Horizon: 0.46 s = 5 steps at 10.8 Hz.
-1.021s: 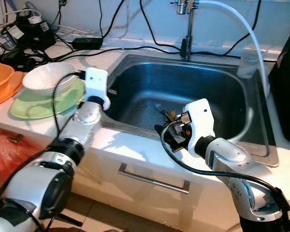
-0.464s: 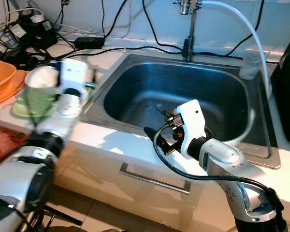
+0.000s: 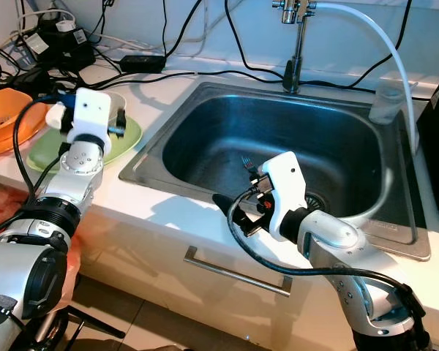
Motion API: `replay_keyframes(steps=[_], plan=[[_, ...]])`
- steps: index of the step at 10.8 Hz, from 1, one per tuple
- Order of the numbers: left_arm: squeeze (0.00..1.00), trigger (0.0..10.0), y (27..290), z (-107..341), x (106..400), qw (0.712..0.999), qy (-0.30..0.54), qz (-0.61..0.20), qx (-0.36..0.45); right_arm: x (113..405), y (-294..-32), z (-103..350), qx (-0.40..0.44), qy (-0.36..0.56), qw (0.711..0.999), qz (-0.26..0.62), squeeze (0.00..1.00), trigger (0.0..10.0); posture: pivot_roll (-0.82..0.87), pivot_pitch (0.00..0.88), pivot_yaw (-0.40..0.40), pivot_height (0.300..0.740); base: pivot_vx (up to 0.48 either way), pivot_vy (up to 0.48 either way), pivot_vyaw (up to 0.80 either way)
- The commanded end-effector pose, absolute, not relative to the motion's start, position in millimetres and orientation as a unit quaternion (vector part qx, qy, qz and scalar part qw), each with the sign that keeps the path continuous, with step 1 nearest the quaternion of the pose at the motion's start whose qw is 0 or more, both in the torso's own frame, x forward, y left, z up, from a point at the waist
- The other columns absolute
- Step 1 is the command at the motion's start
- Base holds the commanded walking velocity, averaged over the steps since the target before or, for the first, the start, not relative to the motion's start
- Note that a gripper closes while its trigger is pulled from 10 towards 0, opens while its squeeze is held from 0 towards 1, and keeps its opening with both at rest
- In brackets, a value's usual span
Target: Kitchen organization
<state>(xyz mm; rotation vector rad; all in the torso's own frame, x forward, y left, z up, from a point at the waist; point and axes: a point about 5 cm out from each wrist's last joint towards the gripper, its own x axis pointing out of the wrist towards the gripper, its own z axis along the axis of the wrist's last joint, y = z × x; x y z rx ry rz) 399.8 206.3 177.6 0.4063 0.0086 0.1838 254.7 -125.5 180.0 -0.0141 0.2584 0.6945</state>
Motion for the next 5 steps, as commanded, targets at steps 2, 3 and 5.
replay_keyframes(steps=[2, 3, 5], plan=[[0.00, 10.0, 214.6, 177.5, 400.3, 0.974, 0.029, 0.086, 0.207, 255.2, -123.3, 182.2, -0.008, 0.121, 0.930, 0.347, 0.00, 10.0, -0.08, 0.000, 0.067, 0.740, 0.000, 0.000, 0.00], [0.00, 10.0, 214.6, 177.5, 400.3, 0.974, 0.029, 0.086, 0.207, 255.2, -123.3, 182.2, -0.008, 0.121, 0.930, 0.347, 0.00, 10.0, -0.08, 0.000, 0.067, 0.740, 0.000, 0.000, 0.00], [0.00, 10.0, 220.0, 177.7, 401.2, 0.972, 0.056, 0.071, 0.215, 253.6, -122.6, 180.9, -0.008, 0.122, 0.930, 0.347, 0.00, 10.0, -0.08, 0.000, 0.074, 0.740, 0.000, 0.000, 0.00]])
